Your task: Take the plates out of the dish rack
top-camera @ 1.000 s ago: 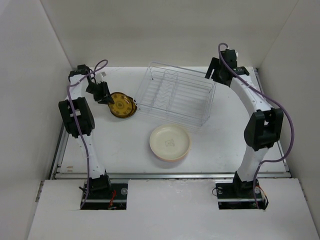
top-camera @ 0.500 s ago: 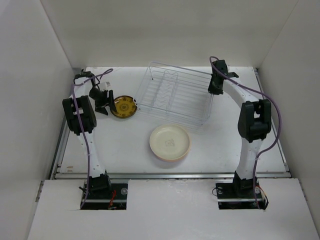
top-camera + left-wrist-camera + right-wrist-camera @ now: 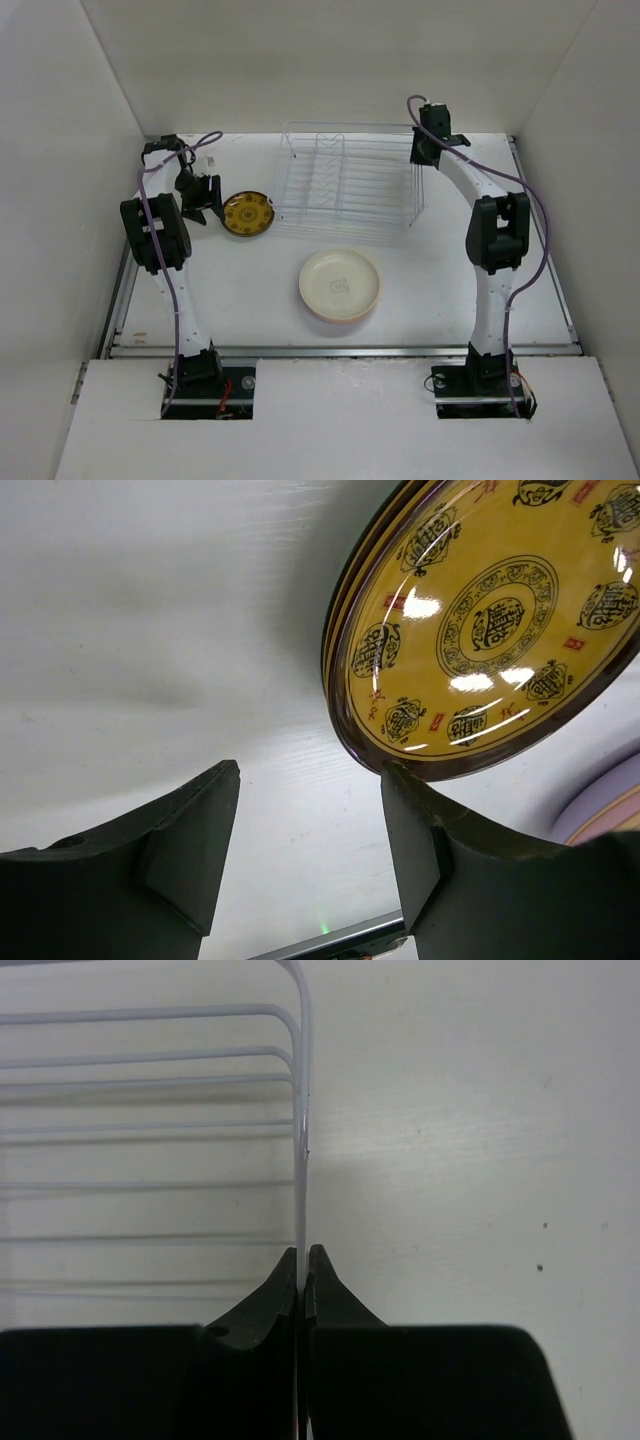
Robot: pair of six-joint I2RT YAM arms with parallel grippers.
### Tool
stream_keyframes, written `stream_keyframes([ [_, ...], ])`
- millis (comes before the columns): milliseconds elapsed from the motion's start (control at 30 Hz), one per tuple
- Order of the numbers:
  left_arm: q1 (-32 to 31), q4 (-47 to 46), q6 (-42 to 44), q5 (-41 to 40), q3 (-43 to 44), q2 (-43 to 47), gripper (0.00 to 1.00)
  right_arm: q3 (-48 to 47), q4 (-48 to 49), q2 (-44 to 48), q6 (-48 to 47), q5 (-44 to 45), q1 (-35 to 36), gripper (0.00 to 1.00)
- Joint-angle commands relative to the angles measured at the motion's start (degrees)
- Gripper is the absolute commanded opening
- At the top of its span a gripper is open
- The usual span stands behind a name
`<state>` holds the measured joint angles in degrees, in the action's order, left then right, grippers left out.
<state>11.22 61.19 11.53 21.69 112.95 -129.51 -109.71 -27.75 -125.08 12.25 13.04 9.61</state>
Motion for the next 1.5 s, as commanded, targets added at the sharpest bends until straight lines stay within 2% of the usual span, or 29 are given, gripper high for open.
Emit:
stream_keyframes([
  [0, -0.1, 2.2, 0.6, -1.7, 0.3, 3.9, 0.56, -8.5, 9.7, -3.4, -11.5, 9.8, -0.4, 0.03],
  [200, -0.1, 2.2, 0.6, -1.7, 0.3, 4.4, 0.56, -17.7, 10.3, -9.9, -11.5, 9.8, -0.4, 0.06],
  [400, -0.1, 2.2, 0.1, -2.3, 0.9, 4.4, 0.56, -15.2, 10.9, -10.1, -11.5, 10.3, -0.4, 0.07],
  [433, -0.1, 2.2, 0.1, -2.3, 0.9, 4.4, 0.56, -14.7, 11.5, -10.1, -11.5, 10.9, -0.4, 0.10],
  [467, -0.1, 2.2, 0.1, -2.3, 0.9, 4.4, 0.56, -14.7, 11.5, -10.1, -11.5, 10.9, -0.4, 0.24],
  [500, -0.1, 2.2, 0.1, -2.3, 1.5, 4.4, 0.56, -14.0, 11.5, -9.6, -11.5, 11.5, -0.4, 0.43],
  [533, -0.1, 2.8, 0.1, -2.3, 2.0, 4.4, 0.56, -14.0, 11.5, -9.1, -11.5, 12.2, -0.4, 0.70],
  [567, -0.1, 2.8, 0.1, -2.3, 2.0, 4.4, 0.56, -14.0, 11.5, -8.5, -11.5, 12.2, -0.4, 0.90],
  [633, -0.1, 3.3, 0.1, -2.3, 3.3, 4.4, 0.56, -14.6, 11.5, -6.0, -11.5, 12.2, -0.4, 0.99],
  [800, -0.1, 3.9, 0.1, -3.0, 5.6, 5.6, 0.56, -11.2, 14.0, 4.5, -7.8, 11.7, -0.4, 1.00],
  [900, -0.1, 2.8, -2.2, -4.4, 6.8, 7.0, 0.56, -5.7, 16.8, 12.5, -3.8, 18.7, -0.4, 1.00],
  [933, -0.1, 2.8, -2.7, -6.1, 8.0, 7.5, 0.56, -4.6, 17.4, 14.1, -1.4, 23.1, -0.4, 1.00],
  [967, -0.1, 2.8, -4.4, -7.7, 9.0, 7.5, 0.57, -3.1, 17.4, 15.5, 0.0, 32.3, -0.4, 1.00],
  [1067, -0.1, 4.8, -6.4, -15.1, 14.4, 7.5, 0.61, -2.0, 16.8, 18.8, 0.0, 46.3, -0.4, 1.00],
  [1100, -0.1, 4.8, -7.5, -17.3, 16.1, 8.0, 0.63, -1.5, 16.2, 18.8, -1.1, 55.2, -0.4, 1.00],
  [1167, -0.1, 4.8, -8.2, -23.8, 16.7, 9.1, 0.66, 0.6, 17.5, 19.4, -5.6, 63.2, -0.4, 1.00],
  [1200, -0.1, 3.9, -8.2, -25.6, 16.7, 10.5, 0.68, 5.3, 21.0, 20.7, -6.8, 67.7, -0.4, 1.00],
  [1300, -0.1, 3.1, -9.4, -32.7, 16.2, 13.0, 0.74, 10.3, 22.4, 25.5, -6.8, 68.5, -0.4, 1.00],
  [1367, -0.1, 2.5, -11.1, -36.3, 15.6, 13.9, 0.84, 12.6, 21.8, 27.7, -6.8, 68.5, -0.4, 1.00],
  [1433, -0.1, 2.0, -12.3, -40.7, 13.9, 15.5, 0.85, 14.6, 21.8, 29.1, -6.8, 68.5, -0.4, 1.00],
  [1467, -0.1, 1.4, -13.5, -42.5, 12.1, 16.2, 0.90, 14.6, 22.3, 30.4, -6.8, 68.5, -0.4, 1.00],
])
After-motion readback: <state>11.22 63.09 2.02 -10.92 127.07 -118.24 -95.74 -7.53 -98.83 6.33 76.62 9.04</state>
